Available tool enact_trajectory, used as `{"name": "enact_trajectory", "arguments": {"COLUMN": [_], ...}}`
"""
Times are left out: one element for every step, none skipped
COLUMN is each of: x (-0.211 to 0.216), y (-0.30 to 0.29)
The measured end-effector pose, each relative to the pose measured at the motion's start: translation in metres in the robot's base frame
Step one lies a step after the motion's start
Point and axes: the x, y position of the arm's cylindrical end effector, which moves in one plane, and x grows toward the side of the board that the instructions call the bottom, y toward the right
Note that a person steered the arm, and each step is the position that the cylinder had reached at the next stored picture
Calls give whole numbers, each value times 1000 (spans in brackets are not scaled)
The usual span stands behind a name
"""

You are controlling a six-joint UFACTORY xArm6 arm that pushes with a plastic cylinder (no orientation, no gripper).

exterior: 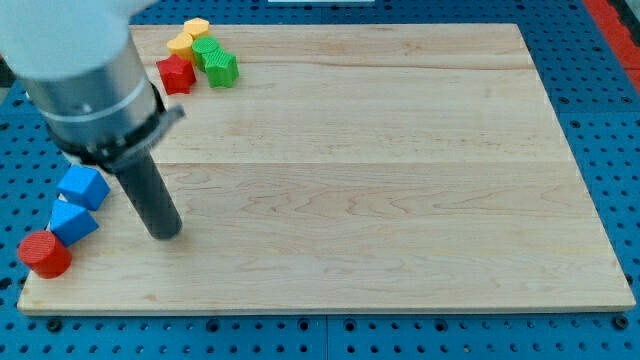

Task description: Move the yellow hexagon parallel to the right of the green star

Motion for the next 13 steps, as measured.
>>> {"name": "enact_trajectory", "arguments": {"x": [-65, -125, -207, -275, -324, -324, -298, -270, -276, -285, -297, -250, -225], "y": [-50, -105, -112, -120, -103, -32, 22, 82, 74, 59, 87, 165, 230]}}
